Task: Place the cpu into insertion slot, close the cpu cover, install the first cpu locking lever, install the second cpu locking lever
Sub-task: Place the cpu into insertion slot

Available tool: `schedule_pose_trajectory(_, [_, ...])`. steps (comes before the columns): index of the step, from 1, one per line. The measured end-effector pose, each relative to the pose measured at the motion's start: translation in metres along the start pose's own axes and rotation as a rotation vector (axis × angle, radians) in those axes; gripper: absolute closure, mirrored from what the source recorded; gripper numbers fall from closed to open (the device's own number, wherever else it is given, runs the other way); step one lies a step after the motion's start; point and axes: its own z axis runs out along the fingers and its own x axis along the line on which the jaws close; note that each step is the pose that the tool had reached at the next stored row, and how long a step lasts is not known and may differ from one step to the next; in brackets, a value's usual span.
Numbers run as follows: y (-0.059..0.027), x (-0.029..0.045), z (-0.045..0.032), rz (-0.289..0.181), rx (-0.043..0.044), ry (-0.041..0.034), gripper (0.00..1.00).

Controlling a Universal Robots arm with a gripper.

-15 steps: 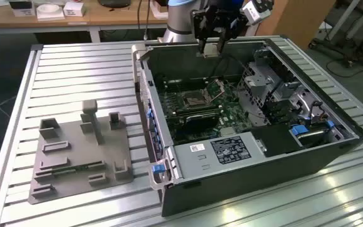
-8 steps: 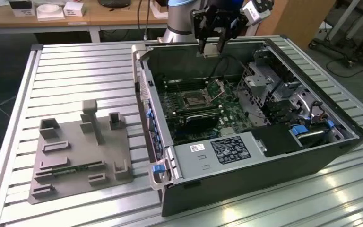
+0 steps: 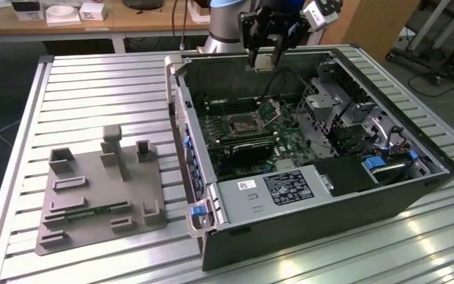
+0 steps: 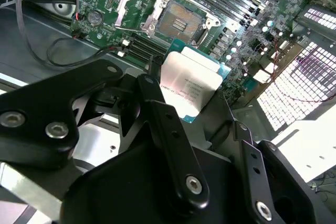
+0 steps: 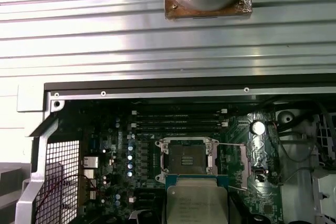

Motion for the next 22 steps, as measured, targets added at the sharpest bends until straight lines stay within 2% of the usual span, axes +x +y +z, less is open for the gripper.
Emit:
schedule_pose_trajectory(5, [-0.0001, -0.0001, 0.0010, 0.043, -0.0009, -0.0039, 0.46])
schedule_pose_trajectory(17, [-0.0002, -0.0001, 0.0025, 0.230, -0.0043, -0.0207, 0.46])
schedule_pose_trajectory(20, [-0.0002, -0.0001, 0.0026, 0.261, -0.0050, -0.0234, 0.46])
schedule_pose_trajectory(22, [-0.0002, -0.0001, 0.0027, 0.262, -0.0051, -0.0236, 0.46])
